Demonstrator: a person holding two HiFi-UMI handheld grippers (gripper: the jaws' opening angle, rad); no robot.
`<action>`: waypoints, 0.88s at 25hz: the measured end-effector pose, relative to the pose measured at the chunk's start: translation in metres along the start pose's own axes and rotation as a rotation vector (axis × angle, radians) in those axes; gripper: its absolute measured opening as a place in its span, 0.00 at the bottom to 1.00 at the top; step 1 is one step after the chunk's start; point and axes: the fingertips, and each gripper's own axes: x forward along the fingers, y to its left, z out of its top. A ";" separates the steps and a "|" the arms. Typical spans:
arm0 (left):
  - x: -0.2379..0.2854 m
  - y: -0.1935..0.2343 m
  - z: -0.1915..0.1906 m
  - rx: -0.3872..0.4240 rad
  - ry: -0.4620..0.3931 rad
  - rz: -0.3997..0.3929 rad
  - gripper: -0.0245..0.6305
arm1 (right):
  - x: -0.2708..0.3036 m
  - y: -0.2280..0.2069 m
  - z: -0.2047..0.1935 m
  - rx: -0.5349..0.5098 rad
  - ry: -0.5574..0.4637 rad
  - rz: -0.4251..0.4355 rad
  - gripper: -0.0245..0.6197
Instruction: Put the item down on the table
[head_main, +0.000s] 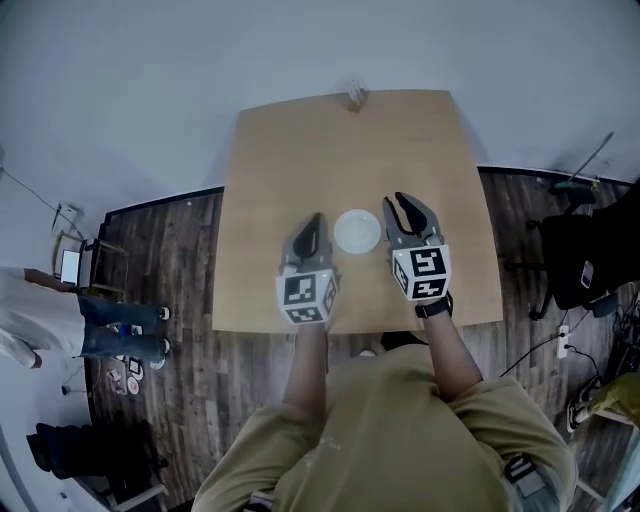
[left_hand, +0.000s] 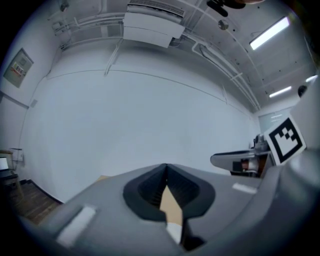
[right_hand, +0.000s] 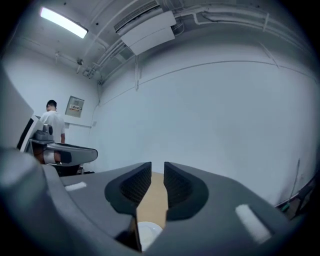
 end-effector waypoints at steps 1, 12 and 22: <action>-0.001 -0.004 0.002 0.004 -0.003 -0.003 0.04 | -0.005 -0.004 0.003 -0.010 -0.005 -0.025 0.15; -0.004 -0.006 -0.003 -0.008 -0.007 0.021 0.04 | -0.025 -0.020 -0.001 -0.029 0.023 -0.078 0.05; 0.002 -0.015 -0.004 -0.013 -0.022 0.018 0.04 | -0.023 -0.031 0.007 -0.024 0.000 -0.095 0.05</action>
